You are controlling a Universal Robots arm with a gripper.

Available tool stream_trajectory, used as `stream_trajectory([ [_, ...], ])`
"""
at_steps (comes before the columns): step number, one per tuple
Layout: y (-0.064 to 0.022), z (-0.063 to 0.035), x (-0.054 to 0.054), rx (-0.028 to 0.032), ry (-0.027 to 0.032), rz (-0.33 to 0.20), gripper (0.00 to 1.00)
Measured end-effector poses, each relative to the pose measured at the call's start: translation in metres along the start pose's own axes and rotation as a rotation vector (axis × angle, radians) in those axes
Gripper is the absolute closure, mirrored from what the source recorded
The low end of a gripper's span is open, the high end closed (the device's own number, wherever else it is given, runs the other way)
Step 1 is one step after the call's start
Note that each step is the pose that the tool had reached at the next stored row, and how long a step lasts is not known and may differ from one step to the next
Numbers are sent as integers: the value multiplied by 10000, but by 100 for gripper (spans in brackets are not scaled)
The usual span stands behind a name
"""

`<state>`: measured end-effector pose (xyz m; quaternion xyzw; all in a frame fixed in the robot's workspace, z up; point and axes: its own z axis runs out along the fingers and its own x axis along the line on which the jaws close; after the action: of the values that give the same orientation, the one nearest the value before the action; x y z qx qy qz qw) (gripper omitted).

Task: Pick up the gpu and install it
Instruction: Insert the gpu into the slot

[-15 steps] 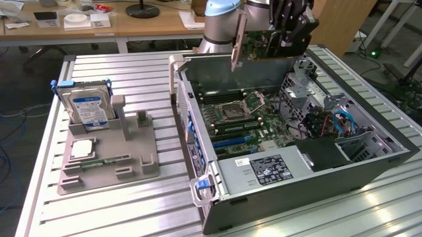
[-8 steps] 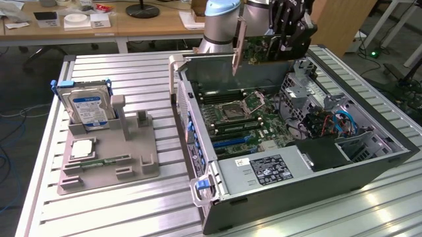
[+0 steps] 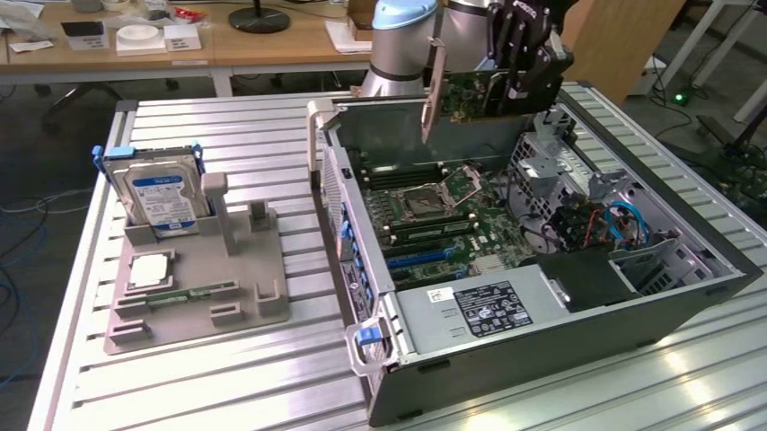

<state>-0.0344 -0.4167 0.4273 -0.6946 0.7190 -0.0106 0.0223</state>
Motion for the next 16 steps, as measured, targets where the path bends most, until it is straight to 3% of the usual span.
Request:
stream_trajectory([
  [16, 6, 129, 8, -2, -18, -4, 72],
])
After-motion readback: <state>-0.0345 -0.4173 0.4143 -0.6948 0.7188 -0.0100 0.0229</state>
